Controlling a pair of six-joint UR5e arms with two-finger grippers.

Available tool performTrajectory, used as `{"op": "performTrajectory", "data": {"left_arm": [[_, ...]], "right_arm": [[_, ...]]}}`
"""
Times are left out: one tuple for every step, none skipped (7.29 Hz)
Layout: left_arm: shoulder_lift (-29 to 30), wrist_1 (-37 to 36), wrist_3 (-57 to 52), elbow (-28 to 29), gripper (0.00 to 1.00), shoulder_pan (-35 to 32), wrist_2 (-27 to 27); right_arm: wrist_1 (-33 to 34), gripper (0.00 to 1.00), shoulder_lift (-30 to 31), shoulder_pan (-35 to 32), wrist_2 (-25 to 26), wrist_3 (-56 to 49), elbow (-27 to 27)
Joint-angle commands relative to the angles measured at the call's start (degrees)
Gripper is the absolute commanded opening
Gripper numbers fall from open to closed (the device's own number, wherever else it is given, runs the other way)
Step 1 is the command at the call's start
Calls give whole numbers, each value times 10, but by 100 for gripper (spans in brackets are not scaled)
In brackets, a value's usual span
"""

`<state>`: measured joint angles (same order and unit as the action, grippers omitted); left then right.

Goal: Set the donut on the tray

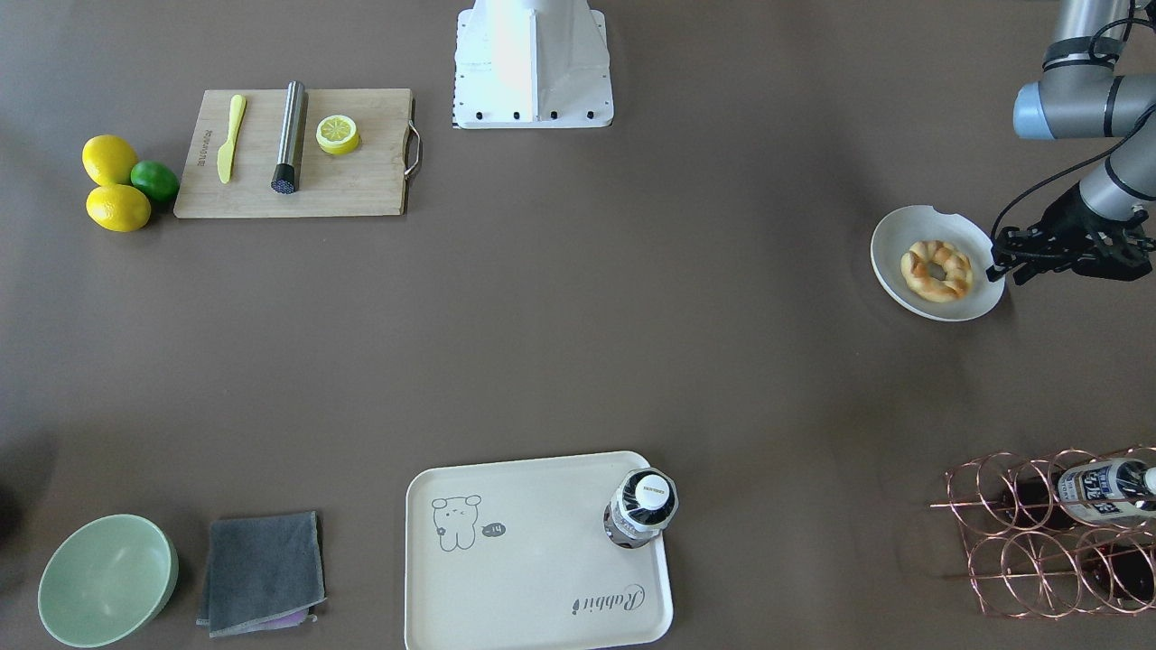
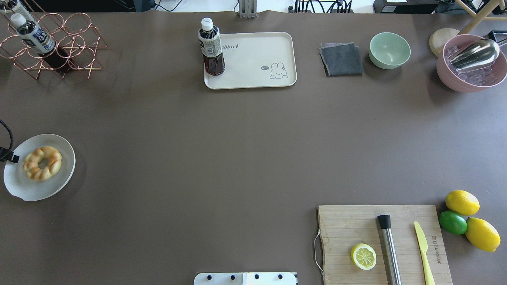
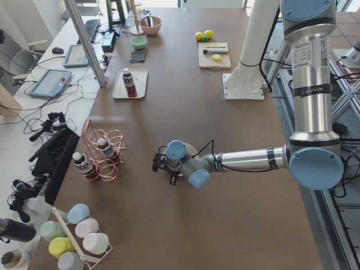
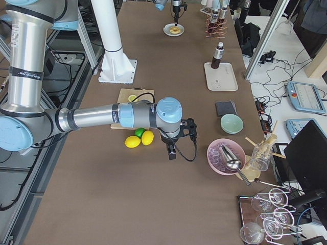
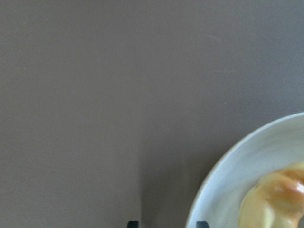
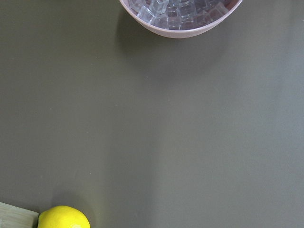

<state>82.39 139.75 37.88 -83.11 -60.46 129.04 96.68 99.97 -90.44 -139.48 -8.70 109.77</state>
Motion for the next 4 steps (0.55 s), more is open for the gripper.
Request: {"op": "performTrajectory", "data": {"left_arm": [[0,1,0,-1,27,4,1],[0,1,2,-2,0,4,6],[0,0,3,-7,0,4,9],[1,0,3,-8,0,3,35]], "right_arm": [[0,100,1,0,0,0,1],[0,100,2,0,0,0,1],[0,100,2,0,0,0,1],[0,100,1,0,0,0,2]]}}
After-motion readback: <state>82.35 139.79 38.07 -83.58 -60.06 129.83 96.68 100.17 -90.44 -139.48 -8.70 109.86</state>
